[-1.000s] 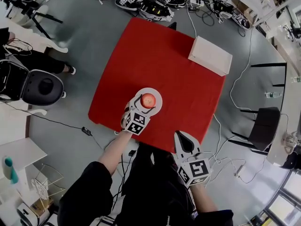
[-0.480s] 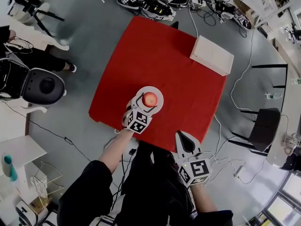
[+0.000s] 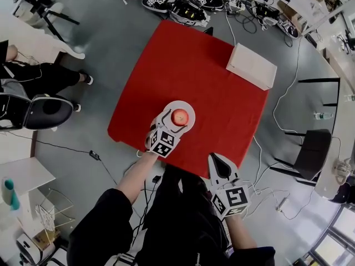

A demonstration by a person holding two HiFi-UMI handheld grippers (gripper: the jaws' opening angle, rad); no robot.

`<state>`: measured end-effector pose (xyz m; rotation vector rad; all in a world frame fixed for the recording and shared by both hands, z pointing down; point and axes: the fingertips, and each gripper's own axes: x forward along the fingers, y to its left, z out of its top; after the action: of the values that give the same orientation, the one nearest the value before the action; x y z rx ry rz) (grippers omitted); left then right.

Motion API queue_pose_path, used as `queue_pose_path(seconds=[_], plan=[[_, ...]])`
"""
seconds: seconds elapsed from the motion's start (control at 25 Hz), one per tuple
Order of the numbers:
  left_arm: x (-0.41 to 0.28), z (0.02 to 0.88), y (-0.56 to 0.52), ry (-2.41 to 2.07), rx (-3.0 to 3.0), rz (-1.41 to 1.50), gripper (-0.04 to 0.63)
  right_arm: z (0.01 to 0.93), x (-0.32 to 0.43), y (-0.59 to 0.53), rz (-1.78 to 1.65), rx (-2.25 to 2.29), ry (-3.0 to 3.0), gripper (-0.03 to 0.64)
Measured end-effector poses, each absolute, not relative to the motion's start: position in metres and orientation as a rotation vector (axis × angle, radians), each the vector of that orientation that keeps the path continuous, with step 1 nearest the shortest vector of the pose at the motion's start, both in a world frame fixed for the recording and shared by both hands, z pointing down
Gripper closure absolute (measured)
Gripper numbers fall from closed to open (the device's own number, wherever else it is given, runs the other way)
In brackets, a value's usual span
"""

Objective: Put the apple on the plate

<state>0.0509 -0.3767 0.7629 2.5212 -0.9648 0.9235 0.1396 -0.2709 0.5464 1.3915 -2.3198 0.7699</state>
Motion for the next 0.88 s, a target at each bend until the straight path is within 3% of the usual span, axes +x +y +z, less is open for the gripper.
queue_pose_path(seconds=[0.4,0.44,0.56,0.68,0.88], plan=[[0.032,0.668,-0.348,-1.118,2.577,0.712,0.214,0.523,0.125,-0.276,0.671,1.323,-2.409,0.604],[0.03,0.65,-0.345,-1.15,2.596,0.674,0.247,0.52,0.124,-0.276,0.66,1.311,-2.42,0.604],[0.023,0.596,-0.335,-1.263,2.658,0.559,0.45,0.511,0.12,-0.276,0.624,1.276,-2.457,0.604],[0.02,0.557,-0.32,-1.312,2.679,0.459,0.556,0.501,0.114,-0.273,0.592,1.247,-2.495,0.604],[0.021,0.52,-0.296,-1.298,2.691,0.432,0.589,0.482,0.107,-0.268,0.539,1.251,-2.556,0.605]])
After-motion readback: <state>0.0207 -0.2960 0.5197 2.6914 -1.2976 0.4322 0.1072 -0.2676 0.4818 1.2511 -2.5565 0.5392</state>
